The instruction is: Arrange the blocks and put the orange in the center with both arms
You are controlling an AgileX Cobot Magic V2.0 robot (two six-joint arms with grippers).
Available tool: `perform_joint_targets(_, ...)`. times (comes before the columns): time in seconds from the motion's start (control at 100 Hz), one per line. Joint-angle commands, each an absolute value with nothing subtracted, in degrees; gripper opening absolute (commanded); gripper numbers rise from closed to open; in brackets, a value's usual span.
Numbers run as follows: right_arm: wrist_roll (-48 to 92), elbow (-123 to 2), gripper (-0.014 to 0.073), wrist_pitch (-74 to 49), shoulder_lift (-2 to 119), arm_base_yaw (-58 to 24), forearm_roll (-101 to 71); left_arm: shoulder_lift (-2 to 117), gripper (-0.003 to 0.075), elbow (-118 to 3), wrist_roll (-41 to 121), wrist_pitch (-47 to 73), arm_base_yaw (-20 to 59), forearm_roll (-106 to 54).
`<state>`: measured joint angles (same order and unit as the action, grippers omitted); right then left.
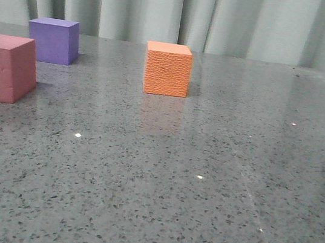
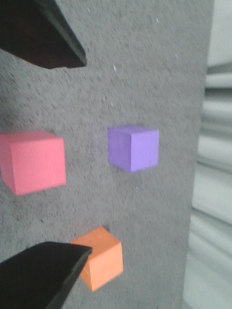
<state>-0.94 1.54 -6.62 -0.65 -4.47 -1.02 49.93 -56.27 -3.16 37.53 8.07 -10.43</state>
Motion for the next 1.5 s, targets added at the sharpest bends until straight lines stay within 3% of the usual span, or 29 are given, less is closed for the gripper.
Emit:
perform_joint_targets(0.0,-0.40,0.78,-0.0067,-1.79,-1.72,-4.14,-1.06,52.73,0.0691,-60.32,-2.87,32.07,11.73,-12.73)
perform_joint_targets(0.14,-0.40,0.78,-0.0067,-1.79,-1.72,-4.14,-1.06,60.63,0.0673,-66.08,-5.62,30.61,19.80,-11.43)
perform_joint_targets(0.41,-0.40,0.78,-0.0067,-1.79,-1.72,-4.14,-1.06,79.49,0.0659,-80.55,-27.89,29.59,32.95,9.83)
perform_joint_targets(0.65,-0.40,0.78,-0.0067,-1.79,-1.72,-4.14,-1.06,95.29,0.0659,-95.55,-42.83,38.89,41.23,24.28)
perform_joint_targets(0.88,-0.40,0.78,-0.0067,-1.79,-1.72,-4.14,-1.06,104.13,0.0659,-105.13,-46.00,45.16,44.25,28.52)
perform_joint_targets(1.49,-0.40,0.78,-0.0067,-1.79,-1.72,-4.14,-1.06,107.53,0.0659,-105.12,-51.51,47.88,44.16,32.00)
